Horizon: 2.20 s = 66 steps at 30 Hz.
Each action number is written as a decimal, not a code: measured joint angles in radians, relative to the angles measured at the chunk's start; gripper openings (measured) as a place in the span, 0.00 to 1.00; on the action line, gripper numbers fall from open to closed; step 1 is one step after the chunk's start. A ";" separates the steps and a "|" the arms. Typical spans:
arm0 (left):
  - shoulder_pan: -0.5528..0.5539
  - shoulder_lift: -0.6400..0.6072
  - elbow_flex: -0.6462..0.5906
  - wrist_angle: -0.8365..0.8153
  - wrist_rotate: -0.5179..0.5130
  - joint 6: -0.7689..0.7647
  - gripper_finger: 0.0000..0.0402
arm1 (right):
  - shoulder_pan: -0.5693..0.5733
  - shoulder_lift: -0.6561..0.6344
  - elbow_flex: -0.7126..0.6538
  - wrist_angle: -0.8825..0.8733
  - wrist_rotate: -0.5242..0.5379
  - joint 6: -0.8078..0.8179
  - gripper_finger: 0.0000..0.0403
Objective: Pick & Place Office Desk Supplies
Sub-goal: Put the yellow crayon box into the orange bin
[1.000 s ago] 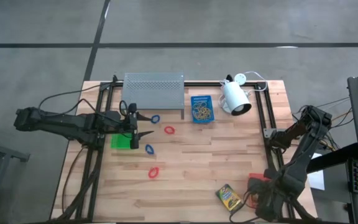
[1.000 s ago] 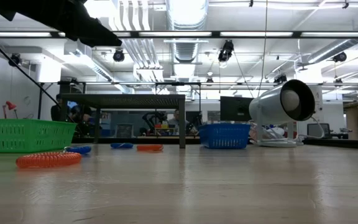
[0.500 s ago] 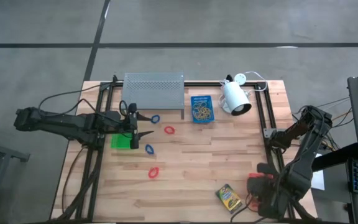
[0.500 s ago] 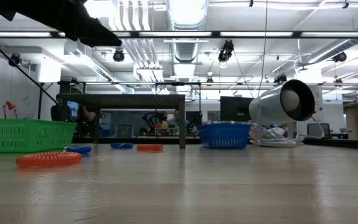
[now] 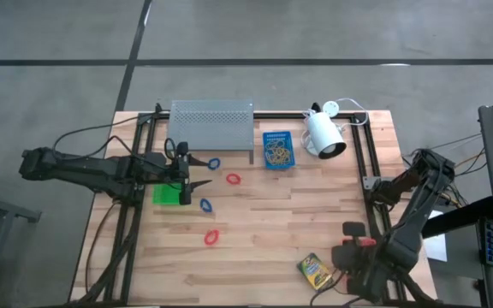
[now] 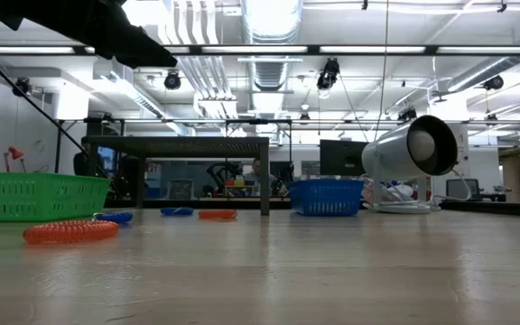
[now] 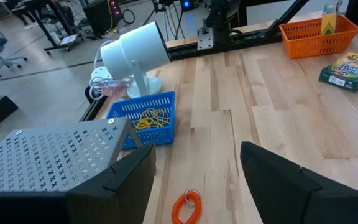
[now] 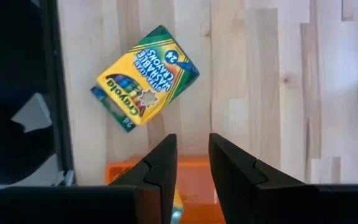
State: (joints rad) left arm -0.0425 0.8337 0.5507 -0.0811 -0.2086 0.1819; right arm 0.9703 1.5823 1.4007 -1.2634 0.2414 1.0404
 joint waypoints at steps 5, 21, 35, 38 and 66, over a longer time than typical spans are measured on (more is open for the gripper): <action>0.000 0.000 0.000 -0.002 0.000 0.000 0.60 | -0.017 0.060 0.026 0.019 -0.001 -0.023 0.23; 0.000 0.000 0.000 -0.002 0.000 0.000 0.60 | -0.015 0.311 0.182 0.051 -0.074 -0.150 0.20; 0.000 0.000 0.000 -0.002 0.000 0.000 0.60 | 0.001 0.414 0.182 0.100 -0.138 -0.227 0.17; 0.000 0.000 0.000 -0.002 0.000 0.000 0.60 | 0.004 0.430 0.182 0.105 -0.138 -0.229 0.19; 0.000 0.000 0.000 -0.006 0.000 0.000 0.60 | 0.134 0.451 0.059 0.395 -0.011 -0.009 0.20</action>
State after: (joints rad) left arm -0.0427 0.8333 0.5507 -0.0875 -0.2089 0.1822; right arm 1.1044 2.0331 1.4593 -0.8682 0.2309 1.0315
